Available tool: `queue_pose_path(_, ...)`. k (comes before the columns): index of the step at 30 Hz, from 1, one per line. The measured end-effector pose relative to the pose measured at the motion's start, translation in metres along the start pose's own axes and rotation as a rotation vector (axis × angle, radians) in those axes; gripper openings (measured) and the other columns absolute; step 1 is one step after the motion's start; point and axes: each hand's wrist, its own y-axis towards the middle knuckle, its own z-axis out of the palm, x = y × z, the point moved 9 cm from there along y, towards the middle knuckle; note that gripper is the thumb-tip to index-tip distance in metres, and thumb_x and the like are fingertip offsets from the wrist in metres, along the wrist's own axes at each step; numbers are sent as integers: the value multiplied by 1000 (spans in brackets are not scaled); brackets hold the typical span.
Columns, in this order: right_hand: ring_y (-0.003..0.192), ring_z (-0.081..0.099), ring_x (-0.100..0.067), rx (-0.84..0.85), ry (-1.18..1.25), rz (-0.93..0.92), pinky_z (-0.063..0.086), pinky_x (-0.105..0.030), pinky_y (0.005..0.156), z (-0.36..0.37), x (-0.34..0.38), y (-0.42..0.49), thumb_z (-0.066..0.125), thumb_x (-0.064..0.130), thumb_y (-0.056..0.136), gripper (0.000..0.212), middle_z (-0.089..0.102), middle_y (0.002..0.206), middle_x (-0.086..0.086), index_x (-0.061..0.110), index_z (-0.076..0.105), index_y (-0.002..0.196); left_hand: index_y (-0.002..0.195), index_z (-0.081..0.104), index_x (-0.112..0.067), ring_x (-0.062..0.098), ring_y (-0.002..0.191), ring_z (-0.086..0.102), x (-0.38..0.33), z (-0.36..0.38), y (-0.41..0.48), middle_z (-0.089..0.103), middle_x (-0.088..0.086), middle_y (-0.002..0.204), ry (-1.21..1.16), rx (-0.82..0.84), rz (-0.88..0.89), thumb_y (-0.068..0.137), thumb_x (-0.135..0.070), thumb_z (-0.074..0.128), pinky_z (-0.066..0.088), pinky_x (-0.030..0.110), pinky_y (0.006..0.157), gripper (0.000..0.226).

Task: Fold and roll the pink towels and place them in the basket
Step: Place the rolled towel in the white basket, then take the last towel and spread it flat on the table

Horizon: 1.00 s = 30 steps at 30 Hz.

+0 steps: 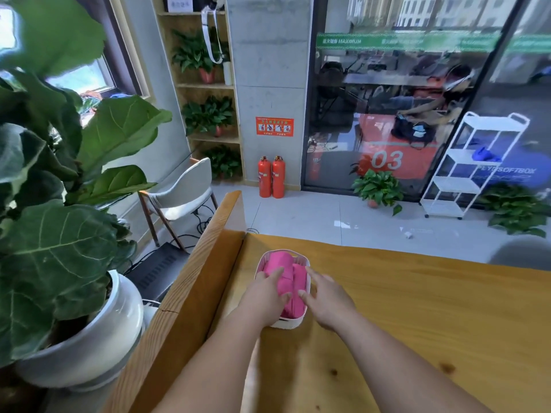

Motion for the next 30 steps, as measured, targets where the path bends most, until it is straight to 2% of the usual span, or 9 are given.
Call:
queue_pose_path(6, 154, 30, -34, -69, -129, 89, 38, -46, 119, -52, -43, -47, 45, 63, 104, 74, 21, 172, -6, 42, 12, 166, 166, 22, -39, 37, 143, 42, -75, 13, -27, 35, 10, 164, 131, 21, 183, 103, -51, 58, 43, 45, 110, 74)
queue_pose_path(10, 154, 26, -35, -111, -170, 178, 39, -48, 117, -84, -92, -92, 40, 66, 104, 74, 15, 173, -3, 42, 8, 167, 166, 17, -41, 37, 153, 28, -136, 44, -37, 24, 9, 171, 237, 54, 321, 102, -58, 56, 35, 48, 120, 77)
queue_pose_path(18, 158, 15, -34, -133, -284, 413, 33, -49, 121, -144, -229, -198, 29, 70, 105, 72, 10, 175, -1, 41, 5, 167, 168, 1, -40, 34, 163, -2, -268, 132, -81, 1, 4, 177, 429, 146, 545, 104, -67, 43, 16, 54, 129, 81)
queue_pose_path(24, 161, 7, -33, -142, -255, 505, 23, -51, 125, -176, -321, -283, 23, 74, 104, 73, 5, 176, -2, 42, 5, 167, 168, -3, -40, 33, 163, -8, -370, 189, -128, -6, 2, 177, 491, 189, 630, 104, -70, 38, 10, 52, 131, 82)
queue_pose_path(30, 161, 6, -32, -185, -225, 586, 20, -51, 126, -213, -416, -377, 23, 74, 103, 74, 3, 177, -2, 41, 4, 167, 168, -5, -39, 33, 162, -8, -480, 260, -191, -9, 2, 177, 559, 229, 736, 104, -70, 36, 9, 52, 131, 81)
